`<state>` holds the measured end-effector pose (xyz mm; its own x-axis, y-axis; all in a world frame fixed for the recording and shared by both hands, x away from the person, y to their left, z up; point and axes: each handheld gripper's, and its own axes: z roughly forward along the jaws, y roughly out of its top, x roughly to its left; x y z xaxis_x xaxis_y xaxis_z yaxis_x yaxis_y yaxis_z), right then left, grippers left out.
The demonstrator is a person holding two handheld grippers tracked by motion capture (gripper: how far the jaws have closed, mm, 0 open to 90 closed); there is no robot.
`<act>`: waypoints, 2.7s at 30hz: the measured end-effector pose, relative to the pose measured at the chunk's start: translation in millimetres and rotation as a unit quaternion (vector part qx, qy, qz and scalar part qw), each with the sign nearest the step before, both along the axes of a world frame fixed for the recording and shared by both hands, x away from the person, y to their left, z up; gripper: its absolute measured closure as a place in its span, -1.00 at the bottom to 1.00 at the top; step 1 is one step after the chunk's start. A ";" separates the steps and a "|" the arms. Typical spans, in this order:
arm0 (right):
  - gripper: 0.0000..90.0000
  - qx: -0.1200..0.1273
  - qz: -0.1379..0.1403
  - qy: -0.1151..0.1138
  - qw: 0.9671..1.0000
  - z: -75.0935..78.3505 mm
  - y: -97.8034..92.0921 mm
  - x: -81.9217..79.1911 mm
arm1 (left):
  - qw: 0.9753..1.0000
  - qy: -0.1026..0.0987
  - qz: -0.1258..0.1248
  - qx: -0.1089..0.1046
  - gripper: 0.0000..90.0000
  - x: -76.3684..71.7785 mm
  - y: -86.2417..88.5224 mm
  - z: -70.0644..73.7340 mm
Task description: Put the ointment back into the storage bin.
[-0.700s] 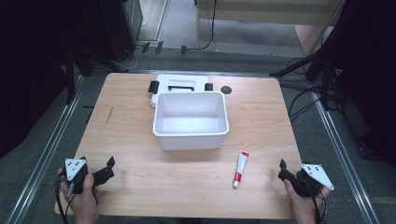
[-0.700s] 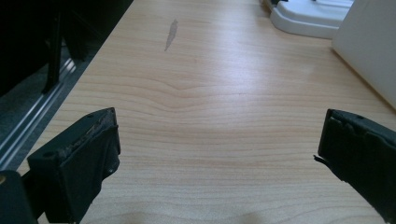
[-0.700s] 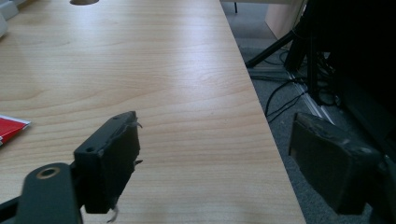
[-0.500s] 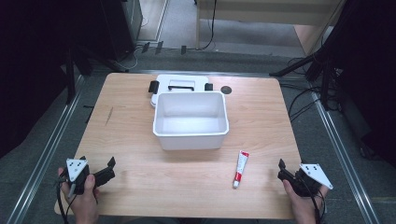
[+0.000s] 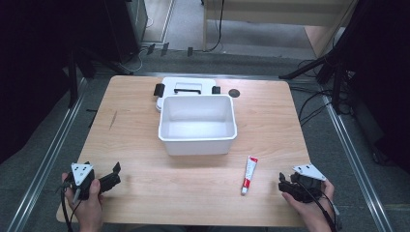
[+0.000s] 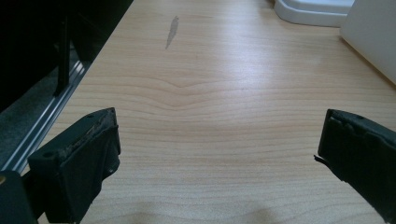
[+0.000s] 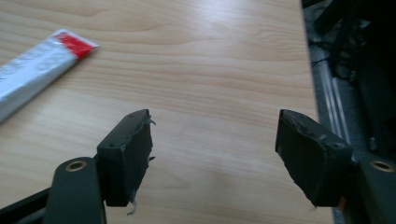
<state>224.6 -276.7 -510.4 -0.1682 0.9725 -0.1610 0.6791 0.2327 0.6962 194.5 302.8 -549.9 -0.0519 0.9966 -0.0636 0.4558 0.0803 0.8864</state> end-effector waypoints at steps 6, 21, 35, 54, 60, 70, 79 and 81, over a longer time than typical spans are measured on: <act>-0.14 0.056 0.047 0.087 0.994 19.8 17.6 9.2 | 1.000 0.006 -0.001 -0.003 -1.00 1.6 0.1 -1.1; 0.05 -0.011 0.104 0.205 0.973 34.4 72.5 27.2 | 1.000 0.008 0.002 -0.013 -1.00 2.7 2.2 -1.3; 0.32 0.049 0.055 0.303 0.950 33.4 97.4 44.3 | 1.000 0.010 -0.001 -0.021 -1.00 3.5 3.8 -1.4; 0.37 0.069 -0.021 0.350 0.934 14.5 113.6 63.5 | 1.000 0.012 -0.002 -0.024 -1.00 4.1 3.9 -1.5; 0.53 0.042 -0.008 0.363 0.931 7.0 119.2 64.6 | 1.000 0.012 -0.002 -0.024 -1.00 4.3 4.0 -1.6; 0.58 -0.002 0.029 0.357 0.933 3.7 124.6 61.6 | 1.000 0.013 -0.001 -0.025 -1.00 4.5 4.2 -1.7; 0.57 -0.048 0.088 0.371 0.923 2.8 126.4 61.8 | 0.999 0.014 -0.001 -0.029 -1.00 4.5 5.2 -1.7; 0.58 -0.049 0.095 0.371 0.922 2.8 125.6 61.7 | 0.999 0.014 0.000 -0.030 -1.00 4.5 5.3 -1.8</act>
<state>286.3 -151.1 -507.6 -0.4335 0.9009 -0.0185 0.9006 0.4339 0.0255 199.0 308.1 -551.7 -0.0535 0.9910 -0.1223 0.4799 0.1329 0.8672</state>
